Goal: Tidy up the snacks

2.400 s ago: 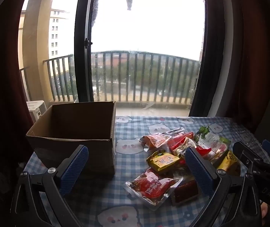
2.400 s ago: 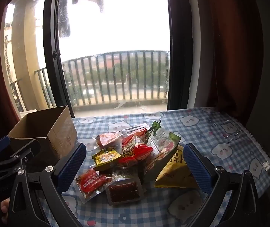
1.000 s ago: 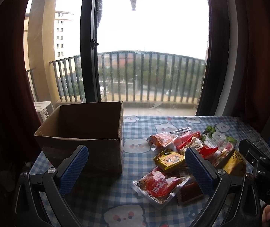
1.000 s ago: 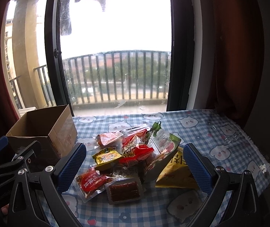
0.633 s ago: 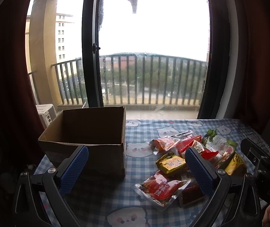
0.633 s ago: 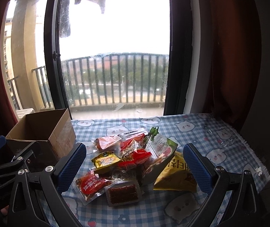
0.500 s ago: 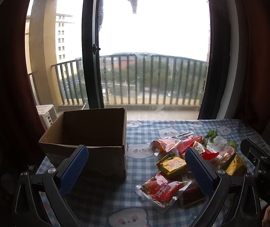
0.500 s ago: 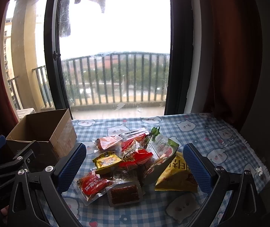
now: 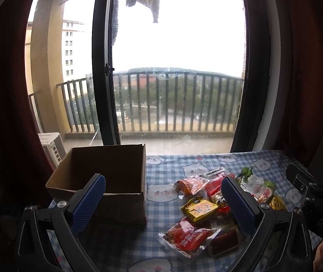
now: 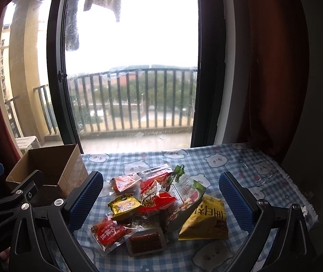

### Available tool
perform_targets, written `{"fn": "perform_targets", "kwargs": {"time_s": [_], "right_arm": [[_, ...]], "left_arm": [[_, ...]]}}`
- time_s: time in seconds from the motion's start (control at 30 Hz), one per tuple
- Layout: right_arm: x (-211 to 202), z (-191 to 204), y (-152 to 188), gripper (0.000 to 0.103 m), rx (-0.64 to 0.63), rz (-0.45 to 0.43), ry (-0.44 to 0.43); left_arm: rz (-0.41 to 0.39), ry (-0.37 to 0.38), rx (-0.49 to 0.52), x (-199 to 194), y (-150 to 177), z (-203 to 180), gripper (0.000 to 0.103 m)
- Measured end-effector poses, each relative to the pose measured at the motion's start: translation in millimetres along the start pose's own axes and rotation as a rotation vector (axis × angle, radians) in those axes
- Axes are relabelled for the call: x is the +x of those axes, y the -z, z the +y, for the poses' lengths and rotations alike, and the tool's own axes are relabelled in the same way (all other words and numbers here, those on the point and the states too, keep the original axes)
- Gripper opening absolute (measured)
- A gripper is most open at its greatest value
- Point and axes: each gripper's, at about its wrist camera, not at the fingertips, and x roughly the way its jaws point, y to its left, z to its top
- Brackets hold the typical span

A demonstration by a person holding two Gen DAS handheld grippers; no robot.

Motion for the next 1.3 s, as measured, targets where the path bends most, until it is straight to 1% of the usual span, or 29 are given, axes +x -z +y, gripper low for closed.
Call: {"fn": "perform_targets", "kwargs": {"time_s": [0.37, 0.57, 0.87, 1.0, 1.13, 1.23, 1.3], "right_arm": [[7.5, -0.8, 0.4, 0.103, 0.003, 0.016, -0.017], [8.0, -1.0, 0.1, 0.103, 0.008, 0.004, -0.023], [11.0, 0.8, 2.4, 0.103, 0.005, 0.005, -0.027], [19.6, -0.8, 4.0, 0.103, 0.011, 0.015, -0.022], [28.8, 0.0, 10.0, 0.103, 0.008, 0.019, -0.011], [40.8, 0.6, 18.6, 0.103, 0.017, 0.055, -0.028], [48.4, 1.4, 25.2, 0.103, 0.024, 0.076, -0.039]], "left_arm": [[0.010, -0.003, -0.005, 6.3, 2.2, -2.6, 0.103], [0.012, -0.002, -0.010, 4.6, 3.4, -1.5, 0.103], [0.039, -0.009, -0.006, 14.3, 6.2, -5.6, 0.103], [0.071, -0.006, -0.011, 27.2, 12.9, -2.6, 0.103], [0.102, -0.027, -0.017, 40.9, 25.1, -1.5, 0.103], [0.153, -0.010, -0.036, 53.7, 35.0, 2.6, 0.103], [0.166, -0.010, -0.025, 60.3, 42.7, 2.3, 0.103]]}}
